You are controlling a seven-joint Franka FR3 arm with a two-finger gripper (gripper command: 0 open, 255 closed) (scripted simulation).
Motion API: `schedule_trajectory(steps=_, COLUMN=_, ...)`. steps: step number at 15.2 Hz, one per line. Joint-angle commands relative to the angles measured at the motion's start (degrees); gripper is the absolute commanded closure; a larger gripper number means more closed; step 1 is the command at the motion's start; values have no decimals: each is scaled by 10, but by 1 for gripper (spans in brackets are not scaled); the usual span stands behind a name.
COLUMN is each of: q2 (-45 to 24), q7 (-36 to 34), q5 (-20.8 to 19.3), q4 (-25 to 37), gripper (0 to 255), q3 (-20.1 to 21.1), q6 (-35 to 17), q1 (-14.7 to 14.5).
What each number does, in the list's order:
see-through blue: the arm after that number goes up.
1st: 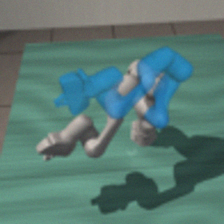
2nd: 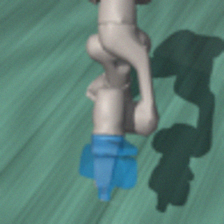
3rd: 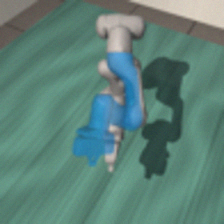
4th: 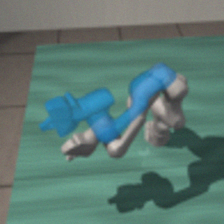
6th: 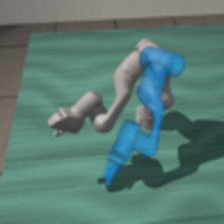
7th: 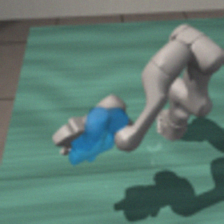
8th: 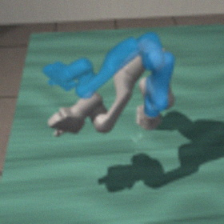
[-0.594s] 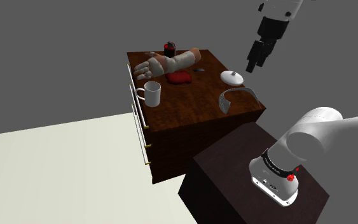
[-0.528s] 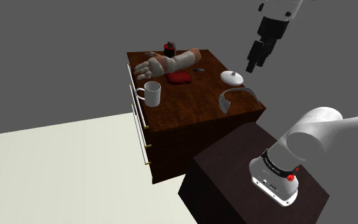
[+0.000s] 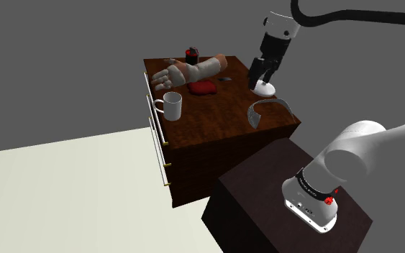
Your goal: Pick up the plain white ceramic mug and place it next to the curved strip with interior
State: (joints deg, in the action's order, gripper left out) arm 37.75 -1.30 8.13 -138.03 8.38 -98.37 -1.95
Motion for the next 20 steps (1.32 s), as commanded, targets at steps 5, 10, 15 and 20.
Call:
schedule_trajectory(steps=5, q2=-92, q7=-57, q5=11, q4=8, gripper=0, q3=52, q6=-119, q1=-1)
schedule_trajectory(steps=10, q2=-187, q7=-111, q5=-4, q4=39, gripper=0, q3=93, q6=-209, q1=4)
schedule_trajectory(steps=15, q2=-292, q7=-177, q5=-47, q4=91, gripper=0, q3=128, q6=-283, q1=12)
schedule_trajectory(steps=20, q2=-403, q7=-257, q5=-121, q4=165, gripper=0, q3=147, q6=-334, q1=10)
